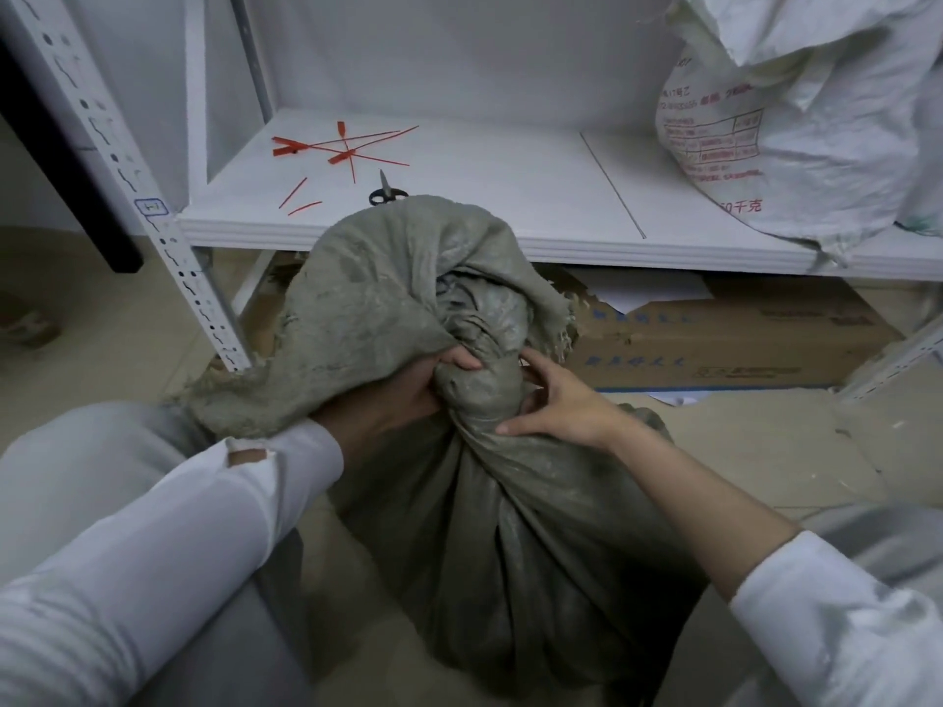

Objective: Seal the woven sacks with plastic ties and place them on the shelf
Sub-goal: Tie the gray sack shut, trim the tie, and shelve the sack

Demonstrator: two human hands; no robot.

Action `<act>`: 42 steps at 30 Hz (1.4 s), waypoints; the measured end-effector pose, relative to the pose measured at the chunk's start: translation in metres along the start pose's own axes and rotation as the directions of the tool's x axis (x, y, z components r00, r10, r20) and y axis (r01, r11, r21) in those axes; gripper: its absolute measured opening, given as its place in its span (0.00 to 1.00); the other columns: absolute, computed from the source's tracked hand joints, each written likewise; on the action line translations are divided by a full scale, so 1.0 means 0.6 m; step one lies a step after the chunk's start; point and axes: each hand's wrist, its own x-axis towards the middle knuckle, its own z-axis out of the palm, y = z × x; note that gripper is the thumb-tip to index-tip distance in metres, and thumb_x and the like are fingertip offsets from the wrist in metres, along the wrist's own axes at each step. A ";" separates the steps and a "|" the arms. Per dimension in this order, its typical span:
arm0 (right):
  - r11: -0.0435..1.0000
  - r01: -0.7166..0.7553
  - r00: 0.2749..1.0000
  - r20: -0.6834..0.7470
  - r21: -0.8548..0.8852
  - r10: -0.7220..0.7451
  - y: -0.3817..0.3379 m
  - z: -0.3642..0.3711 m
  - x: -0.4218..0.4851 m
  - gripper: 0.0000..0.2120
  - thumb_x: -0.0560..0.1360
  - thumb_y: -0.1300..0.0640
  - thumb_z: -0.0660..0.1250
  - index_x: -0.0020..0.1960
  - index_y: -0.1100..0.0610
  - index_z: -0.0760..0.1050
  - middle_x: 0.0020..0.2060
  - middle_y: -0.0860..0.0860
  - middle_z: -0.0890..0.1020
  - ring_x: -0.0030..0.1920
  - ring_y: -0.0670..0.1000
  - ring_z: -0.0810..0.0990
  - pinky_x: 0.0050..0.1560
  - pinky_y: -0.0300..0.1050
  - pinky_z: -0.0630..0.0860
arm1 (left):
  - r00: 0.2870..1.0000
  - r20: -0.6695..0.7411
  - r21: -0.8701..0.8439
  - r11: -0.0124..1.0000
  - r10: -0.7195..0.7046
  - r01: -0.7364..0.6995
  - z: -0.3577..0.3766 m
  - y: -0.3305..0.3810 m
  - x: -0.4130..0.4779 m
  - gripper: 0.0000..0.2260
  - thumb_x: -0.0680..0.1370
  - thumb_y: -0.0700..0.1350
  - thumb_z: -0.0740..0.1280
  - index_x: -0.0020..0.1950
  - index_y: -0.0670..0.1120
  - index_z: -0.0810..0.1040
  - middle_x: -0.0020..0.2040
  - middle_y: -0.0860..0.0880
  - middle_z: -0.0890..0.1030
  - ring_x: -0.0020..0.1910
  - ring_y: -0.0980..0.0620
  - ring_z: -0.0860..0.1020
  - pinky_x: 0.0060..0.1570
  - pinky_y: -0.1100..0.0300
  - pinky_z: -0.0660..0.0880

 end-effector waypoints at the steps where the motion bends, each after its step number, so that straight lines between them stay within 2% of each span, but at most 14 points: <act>1: 0.999 0.010 1.000 0.017 0.030 -0.011 -0.002 0.008 -0.005 0.53 0.60 0.54 0.83 0.77 0.53 0.58 0.67 0.46 0.73 0.63 0.38 0.74 0.68 0.43 0.70 | 0.997 0.072 0.046 0.999 0.002 -0.005 -0.001 -0.002 -0.005 0.17 0.57 0.57 0.79 0.39 0.49 0.86 0.46 0.51 0.86 0.48 0.56 0.82 0.52 0.60 0.76; 4: 0.995 0.057 0.998 0.021 0.087 -0.060 0.002 0.037 -0.008 0.40 0.65 0.68 0.78 0.71 0.57 0.63 0.56 0.42 0.76 0.51 0.28 0.76 0.56 0.26 0.72 | 0.995 0.085 0.159 0.987 -0.050 0.036 -0.007 0.005 -0.005 0.21 0.48 0.64 0.79 0.29 0.50 0.84 0.36 0.55 0.85 0.38 0.62 0.82 0.46 0.65 0.76; 7: 0.996 0.081 0.994 -0.071 0.024 -0.079 0.016 0.060 0.004 0.39 0.63 0.56 0.81 0.69 0.57 0.68 0.62 0.48 0.78 0.62 0.42 0.76 0.67 0.44 0.72 | 0.993 -0.057 0.292 0.949 -0.106 0.119 -0.003 0.017 -0.003 0.10 0.74 0.52 0.71 0.36 0.48 0.79 0.28 0.55 0.81 0.33 0.60 0.79 0.34 0.72 0.75; 9: 0.992 0.113 0.984 -0.136 -0.053 -0.119 0.021 0.073 0.007 0.32 0.65 0.52 0.79 0.65 0.56 0.74 0.60 0.51 0.80 0.62 0.48 0.77 0.66 0.50 0.73 | 0.978 -0.141 0.228 0.956 -0.153 0.183 0.002 0.021 -0.004 0.03 0.76 0.43 0.67 0.43 0.44 0.76 0.38 0.48 0.81 0.41 0.53 0.78 0.42 0.67 0.77; 12: 0.987 0.051 0.958 -0.272 -0.151 -0.092 0.021 0.079 0.009 0.24 0.69 0.52 0.76 0.61 0.58 0.78 0.56 0.53 0.82 0.58 0.51 0.79 0.58 0.44 0.76 | 0.970 -0.213 0.154 0.976 -0.116 0.150 0.008 0.019 0.004 0.27 0.58 0.49 0.75 0.55 0.43 0.79 0.57 0.42 0.80 0.57 0.43 0.77 0.62 0.52 0.73; 16: 0.900 -0.013 0.885 -0.424 -0.435 -0.192 0.017 0.086 0.009 0.14 0.70 0.55 0.72 0.52 0.61 0.78 0.47 0.56 0.82 0.50 0.56 0.80 0.42 0.41 0.71 | 0.821 -0.565 0.096 0.981 -0.084 0.167 0.002 0.001 0.010 0.26 0.70 0.54 0.75 0.65 0.46 0.75 0.61 0.46 0.79 0.58 0.48 0.78 0.58 0.55 0.75; 19: 0.859 -0.030 0.843 -0.474 -0.512 -0.253 0.021 0.105 0.008 0.12 0.68 0.59 0.70 0.52 0.60 0.77 0.45 0.56 0.82 0.47 0.58 0.81 0.44 0.47 0.77 | 0.700 -0.710 0.096 0.974 -0.078 0.206 0.003 -0.022 0.006 0.22 0.74 0.54 0.72 0.59 0.41 0.75 0.48 0.42 0.80 0.44 0.45 0.80 0.45 0.51 0.79; 22: 0.844 -0.021 0.835 -0.473 -0.536 -0.280 0.024 0.118 0.012 0.13 0.68 0.61 0.68 0.53 0.58 0.77 0.48 0.55 0.82 0.47 0.59 0.81 0.44 0.53 0.79 | 0.737 -0.672 0.034 0.990 -0.077 0.134 0.024 -0.032 -0.003 0.13 0.72 0.46 0.73 0.50 0.39 0.77 0.46 0.42 0.81 0.42 0.45 0.82 0.48 0.51 0.81; 25: 0.779 0.013 0.844 -0.410 -0.627 -0.345 0.022 0.128 0.009 0.13 0.70 0.61 0.68 0.54 0.58 0.76 0.49 0.55 0.80 0.45 0.59 0.81 0.42 0.54 0.78 | 0.790 -0.610 0.053 0.992 -0.060 0.116 0.036 -0.035 -0.014 0.36 0.53 0.52 0.80 0.57 0.38 0.78 0.49 0.44 0.84 0.48 0.47 0.83 0.52 0.50 0.81; 28: 0.671 0.080 0.852 -0.299 -0.737 -0.430 0.020 0.142 0.004 0.10 0.71 0.60 0.68 0.51 0.59 0.75 0.44 0.56 0.78 0.38 0.61 0.80 0.35 0.54 0.77 | 0.792 -0.604 0.078 0.982 -0.089 0.170 0.039 -0.031 -0.020 0.47 0.47 0.57 0.81 0.62 0.41 0.76 0.54 0.47 0.83 0.52 0.49 0.81 0.55 0.53 0.79; 33: 0.463 0.222 0.816 -0.096 -0.858 -0.570 0.015 0.156 -0.002 0.13 0.60 0.61 0.79 0.40 0.59 0.78 0.33 0.54 0.78 0.27 0.55 0.77 0.21 0.45 0.70 | 0.723 -0.675 0.003 0.980 -0.146 0.201 0.023 -0.029 -0.012 0.43 0.61 0.52 0.82 0.71 0.43 0.67 0.65 0.47 0.75 0.63 0.46 0.74 0.62 0.55 0.73; 37: 0.389 0.266 0.821 -0.004 -0.882 -0.572 0.003 0.154 -0.008 0.14 0.60 0.56 0.80 0.39 0.59 0.77 0.33 0.54 0.78 0.29 0.55 0.78 0.23 0.44 0.71 | 0.700 -0.698 0.043 0.966 -0.153 0.254 0.008 -0.024 -0.008 0.33 0.59 0.45 0.82 0.61 0.43 0.75 0.57 0.46 0.80 0.54 0.47 0.78 0.58 0.51 0.77; 39: 0.431 0.293 0.861 0.040 -0.854 -0.507 -0.007 0.145 -0.013 0.15 0.68 0.49 0.74 0.45 0.59 0.77 0.40 0.55 0.79 0.38 0.55 0.80 0.33 0.47 0.75 | 0.677 -0.726 0.067 0.966 -0.123 0.248 0.003 -0.026 -0.003 0.21 0.63 0.39 0.78 0.53 0.43 0.77 0.51 0.46 0.81 0.48 0.47 0.79 0.52 0.53 0.79; 42: 0.635 0.269 0.923 0.005 -0.724 -0.386 -0.019 0.105 -0.008 0.17 0.71 0.39 0.68 0.46 0.53 0.73 0.43 0.50 0.77 0.43 0.51 0.76 0.40 0.45 0.72 | 0.651 -0.750 -0.005 0.986 -0.116 0.170 0.009 -0.013 -0.004 0.10 0.67 0.33 0.72 0.44 0.44 0.76 0.48 0.44 0.80 0.44 0.47 0.78 0.46 0.54 0.78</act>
